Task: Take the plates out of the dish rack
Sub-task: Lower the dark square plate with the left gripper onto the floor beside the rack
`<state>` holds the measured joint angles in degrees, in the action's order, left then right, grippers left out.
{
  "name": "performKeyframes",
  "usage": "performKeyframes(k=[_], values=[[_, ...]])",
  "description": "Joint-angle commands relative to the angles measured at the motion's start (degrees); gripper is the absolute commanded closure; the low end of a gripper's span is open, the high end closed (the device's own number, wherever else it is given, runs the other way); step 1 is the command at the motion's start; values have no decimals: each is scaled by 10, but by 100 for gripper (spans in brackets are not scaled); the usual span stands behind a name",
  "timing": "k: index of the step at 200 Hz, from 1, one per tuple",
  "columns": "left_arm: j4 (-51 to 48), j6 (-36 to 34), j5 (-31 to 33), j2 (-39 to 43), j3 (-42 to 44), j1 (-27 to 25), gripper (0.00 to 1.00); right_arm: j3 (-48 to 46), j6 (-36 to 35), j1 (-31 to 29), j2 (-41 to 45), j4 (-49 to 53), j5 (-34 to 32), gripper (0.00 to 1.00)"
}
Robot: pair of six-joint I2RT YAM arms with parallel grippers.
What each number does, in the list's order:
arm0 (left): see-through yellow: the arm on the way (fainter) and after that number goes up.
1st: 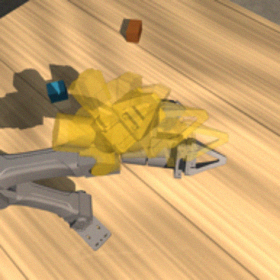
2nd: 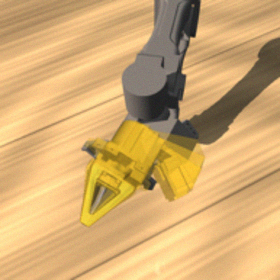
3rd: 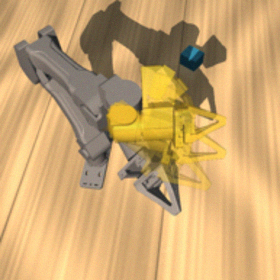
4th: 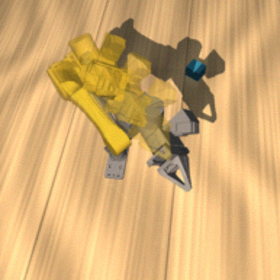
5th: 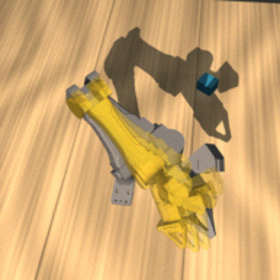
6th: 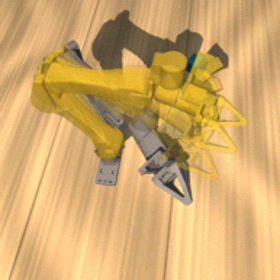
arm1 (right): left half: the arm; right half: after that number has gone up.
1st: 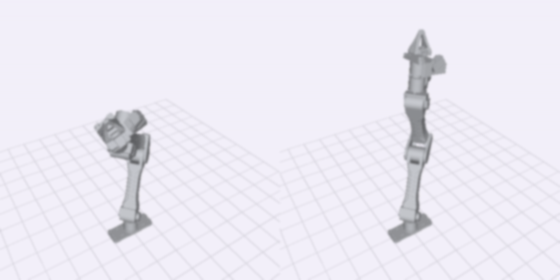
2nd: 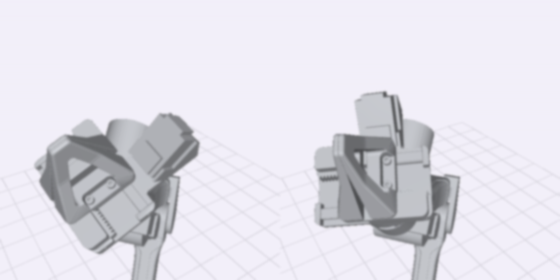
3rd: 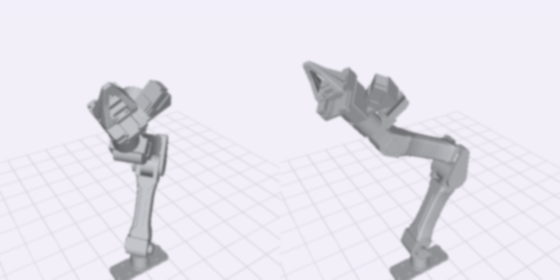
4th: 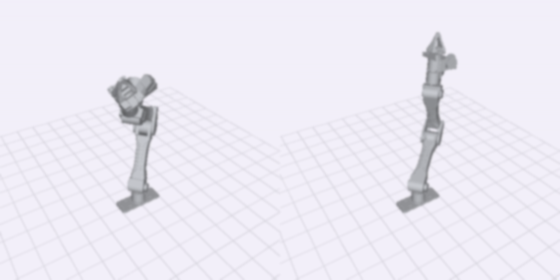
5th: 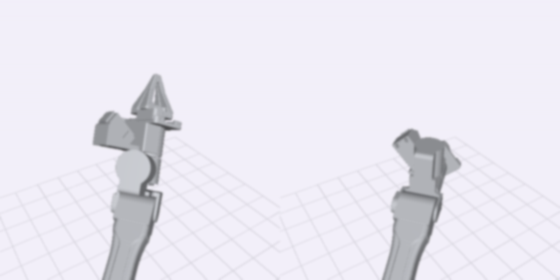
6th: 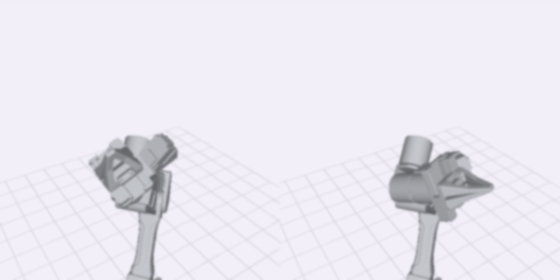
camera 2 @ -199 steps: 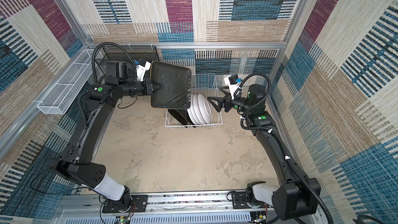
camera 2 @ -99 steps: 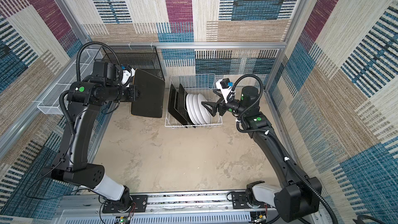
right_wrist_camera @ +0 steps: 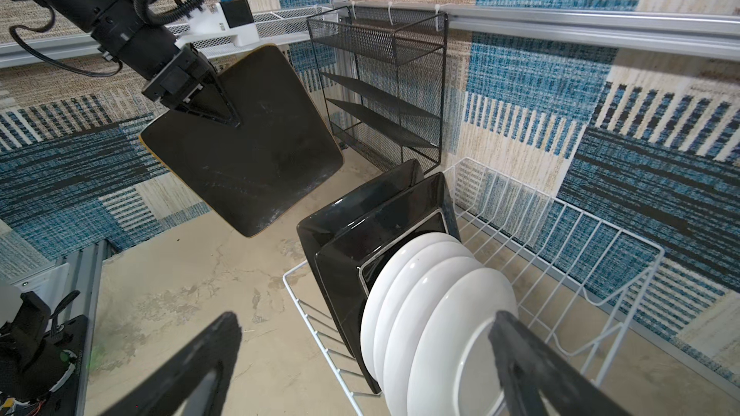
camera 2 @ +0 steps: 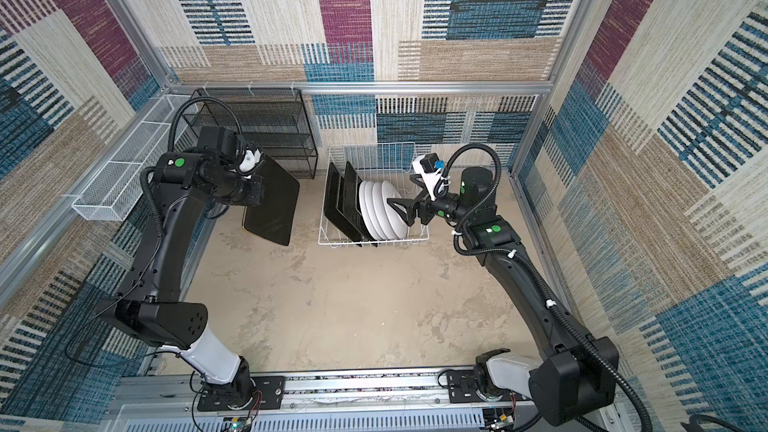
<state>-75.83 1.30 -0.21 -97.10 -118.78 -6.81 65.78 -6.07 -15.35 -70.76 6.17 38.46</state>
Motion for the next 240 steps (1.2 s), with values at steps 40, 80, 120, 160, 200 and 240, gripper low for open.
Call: performKeyframes(k=[40, 80, 120, 160, 200, 240], values=[[38, -33, -64, -49, 7, 28, 100, -11, 2, -3, -3, 0, -7, 1], [55, -44, -110, -82, 37, 59, 100, -31, 29, -5, 0, -6, -18, 1], [95, -64, -135, -100, 89, 86, 100, -37, 32, -7, 0, -9, -16, 1], [120, -78, -194, -118, 113, 117, 100, -32, 28, -7, -5, -7, -18, 1], [171, -88, -281, -138, 149, 158, 100, -33, 31, -9, -4, -5, -19, 1], [175, -110, -323, -181, 143, 183, 100, -35, 34, -9, 1, -8, -20, 1]])
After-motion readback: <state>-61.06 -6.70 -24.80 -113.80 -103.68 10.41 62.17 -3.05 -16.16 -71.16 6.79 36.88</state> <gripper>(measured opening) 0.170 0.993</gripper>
